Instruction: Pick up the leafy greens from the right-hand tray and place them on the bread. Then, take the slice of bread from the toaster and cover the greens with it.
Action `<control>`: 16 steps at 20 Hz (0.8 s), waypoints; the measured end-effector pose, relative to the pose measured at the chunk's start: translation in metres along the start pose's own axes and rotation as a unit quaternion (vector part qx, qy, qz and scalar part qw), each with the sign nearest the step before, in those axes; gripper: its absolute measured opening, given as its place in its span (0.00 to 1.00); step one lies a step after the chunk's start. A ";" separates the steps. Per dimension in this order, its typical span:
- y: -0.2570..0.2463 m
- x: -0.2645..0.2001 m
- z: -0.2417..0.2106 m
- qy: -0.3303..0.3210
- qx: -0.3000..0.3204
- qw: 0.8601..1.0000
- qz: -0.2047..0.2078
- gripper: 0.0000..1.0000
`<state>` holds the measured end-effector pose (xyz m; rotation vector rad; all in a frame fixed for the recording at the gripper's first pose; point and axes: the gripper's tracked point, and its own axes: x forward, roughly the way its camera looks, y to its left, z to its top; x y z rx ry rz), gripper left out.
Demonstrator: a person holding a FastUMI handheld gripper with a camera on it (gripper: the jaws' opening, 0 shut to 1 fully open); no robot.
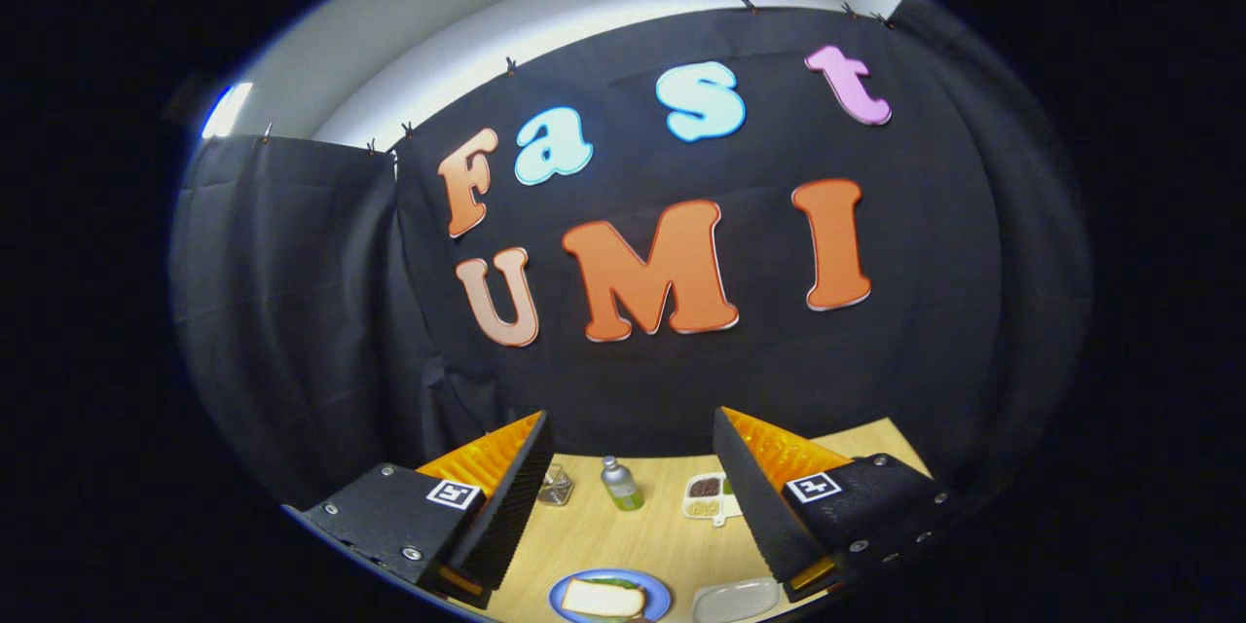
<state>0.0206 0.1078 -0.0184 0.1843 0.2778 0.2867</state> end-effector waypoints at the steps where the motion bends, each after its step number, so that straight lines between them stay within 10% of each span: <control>1: -0.001 -0.003 0.010 -0.015 -0.012 1.000 -0.005 0.98; 16: -0.016 -0.040 0.060 -0.134 -0.122 0.981 -0.074 0.98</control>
